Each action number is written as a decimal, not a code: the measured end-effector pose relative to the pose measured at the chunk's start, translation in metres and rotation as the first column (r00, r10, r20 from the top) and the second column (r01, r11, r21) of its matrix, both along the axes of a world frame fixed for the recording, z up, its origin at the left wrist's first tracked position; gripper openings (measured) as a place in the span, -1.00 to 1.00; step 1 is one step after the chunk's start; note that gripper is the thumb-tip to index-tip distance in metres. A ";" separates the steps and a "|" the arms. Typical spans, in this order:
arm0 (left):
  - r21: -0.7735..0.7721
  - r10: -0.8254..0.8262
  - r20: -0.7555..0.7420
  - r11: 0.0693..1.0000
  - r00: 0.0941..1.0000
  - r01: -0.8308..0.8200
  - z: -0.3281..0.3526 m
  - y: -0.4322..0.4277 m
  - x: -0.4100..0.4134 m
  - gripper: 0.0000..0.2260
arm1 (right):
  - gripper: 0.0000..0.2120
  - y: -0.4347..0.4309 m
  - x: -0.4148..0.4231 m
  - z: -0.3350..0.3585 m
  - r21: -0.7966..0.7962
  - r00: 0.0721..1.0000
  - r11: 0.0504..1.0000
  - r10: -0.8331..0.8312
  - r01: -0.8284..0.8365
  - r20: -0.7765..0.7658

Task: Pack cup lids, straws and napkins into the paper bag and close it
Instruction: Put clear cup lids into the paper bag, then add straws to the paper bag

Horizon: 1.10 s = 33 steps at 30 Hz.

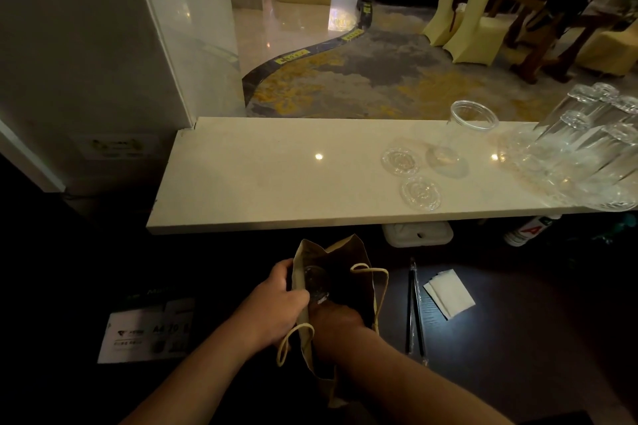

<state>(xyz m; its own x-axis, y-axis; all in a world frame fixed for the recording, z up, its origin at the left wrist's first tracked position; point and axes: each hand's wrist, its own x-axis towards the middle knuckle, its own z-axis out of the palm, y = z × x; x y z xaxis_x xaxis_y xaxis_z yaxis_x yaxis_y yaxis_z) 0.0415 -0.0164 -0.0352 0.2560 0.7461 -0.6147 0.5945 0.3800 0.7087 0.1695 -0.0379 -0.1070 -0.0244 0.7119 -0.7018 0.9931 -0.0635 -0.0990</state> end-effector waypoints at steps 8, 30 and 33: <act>0.005 -0.005 0.000 1.000 1.000 0.005 0.000 -0.002 -0.001 -0.43 | -0.47 -0.004 -0.001 0.001 0.016 0.999 0.999 0.045 -0.045 -0.005; -0.034 0.058 0.065 0.998 0.996 -0.056 -0.019 0.010 -0.009 -0.81 | -0.75 -0.033 0.083 0.176 0.693 0.975 0.700 -0.019 0.172 -0.224; -0.037 0.079 0.065 0.996 0.995 -0.076 -0.019 0.009 -0.008 -0.79 | -0.81 -0.020 0.127 0.153 0.709 0.950 0.633 -0.194 0.311 -0.243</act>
